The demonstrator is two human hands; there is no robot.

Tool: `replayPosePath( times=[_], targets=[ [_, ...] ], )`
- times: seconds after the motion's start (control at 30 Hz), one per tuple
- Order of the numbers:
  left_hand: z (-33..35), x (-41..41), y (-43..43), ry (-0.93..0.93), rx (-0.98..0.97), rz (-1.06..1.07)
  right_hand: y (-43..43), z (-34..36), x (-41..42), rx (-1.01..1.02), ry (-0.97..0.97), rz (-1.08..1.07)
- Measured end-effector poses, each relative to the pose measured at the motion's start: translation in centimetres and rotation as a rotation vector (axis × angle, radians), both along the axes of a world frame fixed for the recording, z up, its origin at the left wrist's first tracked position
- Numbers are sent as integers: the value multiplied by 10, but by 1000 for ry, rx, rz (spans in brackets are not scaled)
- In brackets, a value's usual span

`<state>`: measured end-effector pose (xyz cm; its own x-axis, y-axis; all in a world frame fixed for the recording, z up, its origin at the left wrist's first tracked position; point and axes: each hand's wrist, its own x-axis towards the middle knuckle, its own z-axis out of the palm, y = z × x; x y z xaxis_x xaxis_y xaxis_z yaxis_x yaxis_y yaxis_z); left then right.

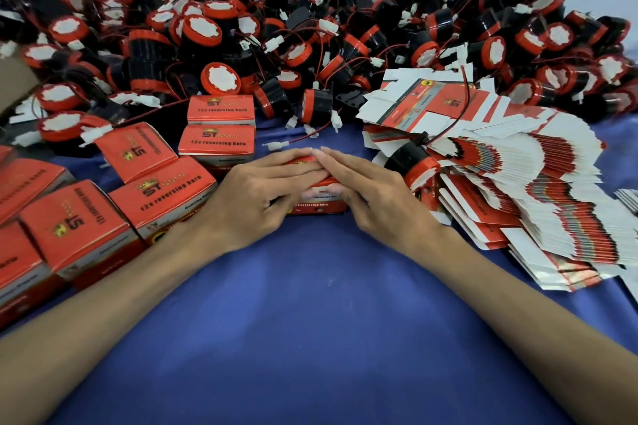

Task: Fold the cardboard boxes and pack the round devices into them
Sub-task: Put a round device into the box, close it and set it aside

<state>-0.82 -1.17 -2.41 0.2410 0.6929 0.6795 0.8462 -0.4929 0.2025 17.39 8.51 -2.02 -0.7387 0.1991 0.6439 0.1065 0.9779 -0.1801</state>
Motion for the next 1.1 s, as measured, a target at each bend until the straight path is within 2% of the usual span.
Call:
replayPosePath(
  times=[0.13, 0.27, 0.4, 0.5, 0.67, 0.8, 0.97, 1.03, 1.1],
  targets=[
    [-2, -1, -2, 20, 18, 61, 2, 0, -1, 18, -20, 1],
    [-3, 4, -2, 79, 150, 130, 0, -3, -1, 62, -100, -45],
    [0, 5, -1, 66, 150, 144, 3, -4, -1, 175, 65, -81],
    [0, 3, -1, 66, 174, 165, 7, -9, 2, 165, 226, -61],
    [-1, 3, -1, 87, 217, 155, 9, -10, 1, 234, 251, -51],
    [0, 6, 1, 9, 198, 142, 6, -9, -1, 100, 285, -14],
    [2, 9, 4, -209, 83, 160, 4, -3, -2, -48, 243, -23],
    [2, 9, 4, -184, 49, 144, 2, -3, -1, 10, 209, -43],
    [1, 9, 3, -81, 57, 145, -2, -3, -2, 172, 199, -98]
  ],
)
